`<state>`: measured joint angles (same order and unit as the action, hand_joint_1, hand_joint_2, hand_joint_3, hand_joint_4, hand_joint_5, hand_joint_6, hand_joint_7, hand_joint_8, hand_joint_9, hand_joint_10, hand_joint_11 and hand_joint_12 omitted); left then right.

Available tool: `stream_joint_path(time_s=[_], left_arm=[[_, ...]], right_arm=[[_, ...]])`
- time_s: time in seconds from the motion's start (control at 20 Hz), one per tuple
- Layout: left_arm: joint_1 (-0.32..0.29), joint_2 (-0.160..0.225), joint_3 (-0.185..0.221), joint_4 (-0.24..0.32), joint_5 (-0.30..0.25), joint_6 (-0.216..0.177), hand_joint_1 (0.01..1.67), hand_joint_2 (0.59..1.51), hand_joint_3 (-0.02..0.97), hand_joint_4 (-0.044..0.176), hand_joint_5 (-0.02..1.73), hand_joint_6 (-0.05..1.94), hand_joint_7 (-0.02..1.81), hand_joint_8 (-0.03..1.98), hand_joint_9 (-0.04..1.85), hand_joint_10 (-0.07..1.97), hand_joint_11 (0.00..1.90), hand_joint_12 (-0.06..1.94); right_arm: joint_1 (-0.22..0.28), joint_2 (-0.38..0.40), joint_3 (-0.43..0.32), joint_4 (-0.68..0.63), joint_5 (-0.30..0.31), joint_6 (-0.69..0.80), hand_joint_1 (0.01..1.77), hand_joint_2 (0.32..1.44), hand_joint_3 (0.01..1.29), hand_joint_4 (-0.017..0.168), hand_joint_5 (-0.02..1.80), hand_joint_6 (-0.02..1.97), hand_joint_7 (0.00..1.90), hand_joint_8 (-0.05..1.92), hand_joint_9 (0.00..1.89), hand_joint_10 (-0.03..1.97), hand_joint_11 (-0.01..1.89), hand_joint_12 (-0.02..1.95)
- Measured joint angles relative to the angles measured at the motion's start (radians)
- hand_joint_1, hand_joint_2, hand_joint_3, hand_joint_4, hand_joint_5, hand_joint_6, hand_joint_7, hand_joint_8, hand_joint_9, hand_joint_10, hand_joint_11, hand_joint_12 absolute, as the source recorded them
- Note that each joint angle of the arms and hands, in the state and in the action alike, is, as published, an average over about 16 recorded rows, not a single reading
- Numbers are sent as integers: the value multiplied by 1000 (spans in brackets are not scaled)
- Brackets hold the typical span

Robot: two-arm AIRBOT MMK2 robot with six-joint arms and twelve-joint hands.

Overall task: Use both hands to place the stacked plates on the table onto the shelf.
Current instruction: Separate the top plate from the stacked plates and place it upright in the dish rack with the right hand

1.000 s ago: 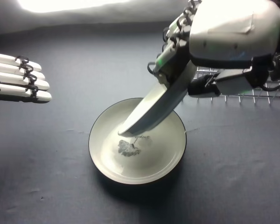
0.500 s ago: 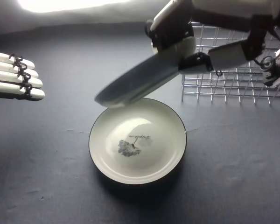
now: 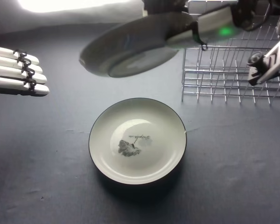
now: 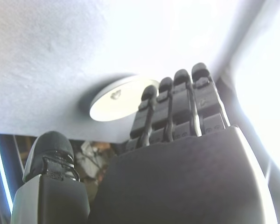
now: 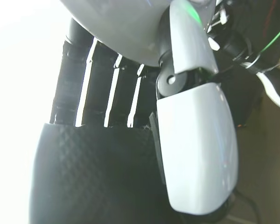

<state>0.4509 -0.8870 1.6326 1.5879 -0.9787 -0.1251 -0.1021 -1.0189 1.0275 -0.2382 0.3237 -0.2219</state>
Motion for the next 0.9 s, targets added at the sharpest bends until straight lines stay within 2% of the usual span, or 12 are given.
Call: stream_joint_path(time_s=[0.45,0.9], left_arm=[[-9,-6,0,8,-1,-3,15,1124,-2,0,17,17,17,0,22,5,20,-7],[-17,-9,-2,14,1,-4,15,1124,-2,0,18,18,17,0,22,5,20,-8]], right_arm=[[53,-21,28,225,-118,0,1387,1026,13,-5,891,979,1064,795,991,1084,804,1306],[95,-31,75,390,-215,0,1395,1035,12,-5,879,972,1038,831,963,1134,781,1327]])
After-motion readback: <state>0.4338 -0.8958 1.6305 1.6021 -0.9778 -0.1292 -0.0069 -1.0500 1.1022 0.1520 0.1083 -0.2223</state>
